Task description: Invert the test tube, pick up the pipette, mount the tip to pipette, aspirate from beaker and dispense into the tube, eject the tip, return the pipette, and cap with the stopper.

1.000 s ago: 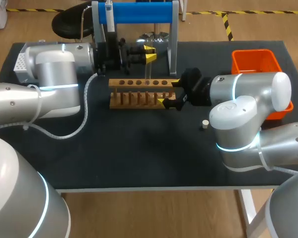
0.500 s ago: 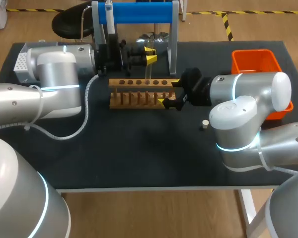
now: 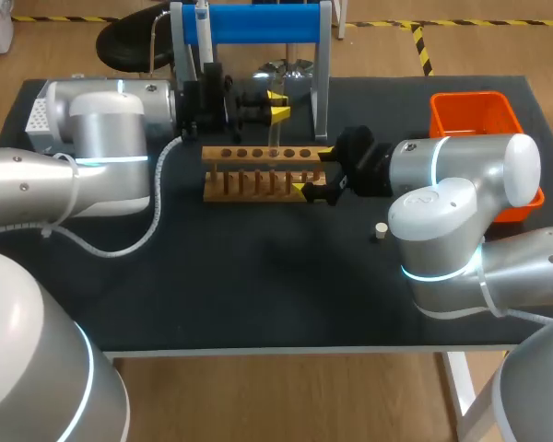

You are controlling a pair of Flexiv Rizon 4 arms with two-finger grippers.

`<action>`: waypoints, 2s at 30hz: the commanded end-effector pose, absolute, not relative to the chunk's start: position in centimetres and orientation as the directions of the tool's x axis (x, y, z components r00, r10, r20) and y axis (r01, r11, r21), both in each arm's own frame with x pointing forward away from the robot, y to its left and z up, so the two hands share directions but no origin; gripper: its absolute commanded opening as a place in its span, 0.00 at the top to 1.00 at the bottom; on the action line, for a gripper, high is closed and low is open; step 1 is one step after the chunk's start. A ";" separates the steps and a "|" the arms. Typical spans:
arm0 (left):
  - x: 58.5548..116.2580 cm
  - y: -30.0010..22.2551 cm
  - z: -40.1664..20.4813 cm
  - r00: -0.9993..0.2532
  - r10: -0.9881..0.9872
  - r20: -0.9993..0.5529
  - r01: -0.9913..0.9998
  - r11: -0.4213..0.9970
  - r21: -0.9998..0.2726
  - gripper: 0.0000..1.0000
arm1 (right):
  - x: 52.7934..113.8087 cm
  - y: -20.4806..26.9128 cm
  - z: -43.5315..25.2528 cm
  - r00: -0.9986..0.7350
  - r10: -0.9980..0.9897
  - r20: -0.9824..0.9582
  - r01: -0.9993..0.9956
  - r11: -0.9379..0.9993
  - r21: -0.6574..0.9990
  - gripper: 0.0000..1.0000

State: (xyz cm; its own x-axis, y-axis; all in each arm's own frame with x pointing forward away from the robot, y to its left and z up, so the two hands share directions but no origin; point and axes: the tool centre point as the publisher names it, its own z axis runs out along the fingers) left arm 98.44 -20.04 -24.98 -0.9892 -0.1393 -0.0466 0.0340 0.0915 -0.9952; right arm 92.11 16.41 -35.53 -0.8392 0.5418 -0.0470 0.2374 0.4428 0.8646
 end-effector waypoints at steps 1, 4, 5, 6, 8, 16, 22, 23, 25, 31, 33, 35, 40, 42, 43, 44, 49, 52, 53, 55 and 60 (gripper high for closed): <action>98.5 -20.0 -25.0 -0.989 -0.141 -0.041 0.026 0.109 -0.994 1.00 | 92.1 16.5 -35.6 -0.839 0.542 -0.048 0.238 0.443 0.864 0.00; 98.5 -19.9 -25.1 -0.989 -0.142 -0.039 0.022 0.120 -0.992 1.00 | 92.1 16.5 -35.6 -0.839 0.542 -0.048 0.238 0.443 0.864 0.00; 98.5 -19.8 -25.2 -0.989 -0.144 -0.034 0.017 0.122 -0.992 1.00 | 92.1 16.5 -35.6 -0.839 0.542 -0.048 0.238 0.443 0.864 0.00; 98.5 -19.8 -25.2 -0.989 -0.145 -0.031 0.013 0.124 -0.992 1.00 | 92.1 16.5 -35.6 -0.839 0.542 -0.048 0.238 0.443 0.864 0.00; 98.5 -19.7 -25.4 -0.989 -0.147 -0.028 0.009 0.134 -0.991 1.00 | 92.1 16.5 -35.6 -0.839 0.542 -0.048 0.238 0.443 0.864 0.00; 98.7 -19.8 -26.0 -0.989 -0.143 -0.022 0.002 0.137 -0.991 1.00 | 92.1 16.5 -35.6 -0.839 0.542 -0.048 0.238 0.443 0.864 0.00; 98.8 -19.8 -26.2 -0.992 -0.124 -0.037 0.022 0.120 -0.992 1.00 | 92.1 16.5 -35.6 -0.839 0.542 -0.048 0.238 0.443 0.864 0.00; 98.8 -19.8 -26.2 -0.992 -0.123 -0.037 0.023 0.119 -0.993 1.00 | 92.1 16.5 -35.6 -0.839 0.542 -0.048 0.238 0.443 0.864 0.00; 98.8 -19.8 -26.4 -0.992 -0.123 -0.039 0.025 0.114 -0.993 1.00 | 92.1 16.5 -35.6 -0.839 0.542 -0.048 0.238 0.443 0.864 0.00; 98.8 -19.6 -26.7 -0.992 -0.121 -0.040 0.027 0.103 -0.994 1.00 | 92.1 16.5 -35.6 -0.839 0.542 -0.048 0.238 0.443 0.864 0.00; 98.8 -19.6 -26.8 -0.992 -0.120 -0.039 0.027 0.103 -0.994 1.00 | 92.1 16.5 -35.6 -0.839 0.542 -0.048 0.238 0.443 0.864 0.00; 98.9 -19.5 -27.0 -0.992 -0.119 -0.037 0.025 0.103 -0.994 1.00 | 92.1 16.5 -35.6 -0.839 0.542 -0.048 0.238 0.443 0.864 0.00; 98.9 -19.4 -27.3 -0.992 -0.122 -0.033 0.020 0.102 -0.995 1.00 | 92.1 16.5 -35.6 -0.839 0.542 -0.048 0.238 0.443 0.864 0.00; 98.9 -19.3 -27.3 -0.992 -0.123 -0.031 0.019 0.101 -0.995 1.00 | 92.1 16.5 -35.6 -0.839 0.542 -0.048 0.238 0.443 0.864 0.00; 98.9 -19.3 -27.3 -0.992 -0.123 -0.031 0.019 0.101 -0.995 1.00 | 92.1 16.5 -35.6 -0.839 0.542 -0.048 0.238 0.443 0.864 0.00; 98.9 -19.3 -27.4 -0.992 -0.123 -0.031 0.018 0.101 -0.995 1.00 | 92.1 16.5 -35.6 -0.839 0.542 -0.048 0.238 0.443 0.864 0.00; 98.9 -19.4 -27.7 -0.993 -0.117 -0.026 0.015 0.098 -0.995 1.00 | 92.1 16.5 -35.6 -0.839 0.542 -0.048 0.238 0.443 0.864 0.00; 98.9 -19.4 -27.8 -0.994 -0.111 -0.027 0.016 0.098 -0.995 1.00 | 92.1 16.5 -35.6 -0.839 0.542 -0.048 0.238 0.443 0.864 0.00; 98.9 -19.4 -27.8 -0.994 -0.109 -0.026 0.016 0.098 -0.995 1.00 | 92.1 16.5 -35.6 -0.839 0.542 -0.048 0.238 0.443 0.864 0.00; 98.9 -19.4 -27.9 -0.994 -0.107 -0.025 0.015 0.097 -0.995 1.00 | 92.1 16.5 -35.6 -0.839 0.542 -0.048 0.238 0.443 0.864 0.00; 98.9 -19.4 -28.2 -0.994 -0.104 -0.019 0.009 0.097 -0.995 1.00 | 92.1 16.5 -35.6 -0.839 0.542 -0.048 0.238 0.443 0.864 0.00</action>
State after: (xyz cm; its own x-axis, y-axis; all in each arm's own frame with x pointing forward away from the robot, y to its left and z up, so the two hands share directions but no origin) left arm 98.55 -19.34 -27.88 -0.9935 -0.1118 -0.0205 0.0092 0.1006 -0.9949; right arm 92.11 16.41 -35.53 -0.8391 0.5419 -0.0471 0.2374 0.4428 0.8646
